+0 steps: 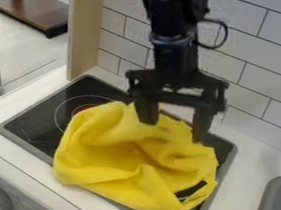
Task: Fold the cloth from left to right
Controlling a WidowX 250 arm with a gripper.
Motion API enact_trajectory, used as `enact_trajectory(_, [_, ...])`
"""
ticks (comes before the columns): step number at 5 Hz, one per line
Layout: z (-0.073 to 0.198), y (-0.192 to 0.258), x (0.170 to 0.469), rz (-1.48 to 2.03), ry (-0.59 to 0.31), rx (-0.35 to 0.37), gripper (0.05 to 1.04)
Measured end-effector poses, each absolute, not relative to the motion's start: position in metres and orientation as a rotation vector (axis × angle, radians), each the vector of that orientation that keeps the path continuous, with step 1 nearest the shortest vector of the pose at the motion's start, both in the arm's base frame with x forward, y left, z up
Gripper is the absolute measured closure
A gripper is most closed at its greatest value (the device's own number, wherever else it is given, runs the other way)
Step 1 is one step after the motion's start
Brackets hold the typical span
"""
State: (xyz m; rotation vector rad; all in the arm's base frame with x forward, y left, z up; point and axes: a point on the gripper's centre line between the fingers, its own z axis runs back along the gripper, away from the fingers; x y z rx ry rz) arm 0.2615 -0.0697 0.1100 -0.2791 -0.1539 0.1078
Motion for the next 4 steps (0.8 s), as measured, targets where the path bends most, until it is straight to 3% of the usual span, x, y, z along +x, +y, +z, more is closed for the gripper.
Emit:
enact_trajectory(2, [0.139, -0.066, 0.258, 0.089, -0.237, -0.337, 0.085])
enact_trajectory(4, [0.140, -0.062, 0.260, 0.085, -0.248, -0.341, 0.085])
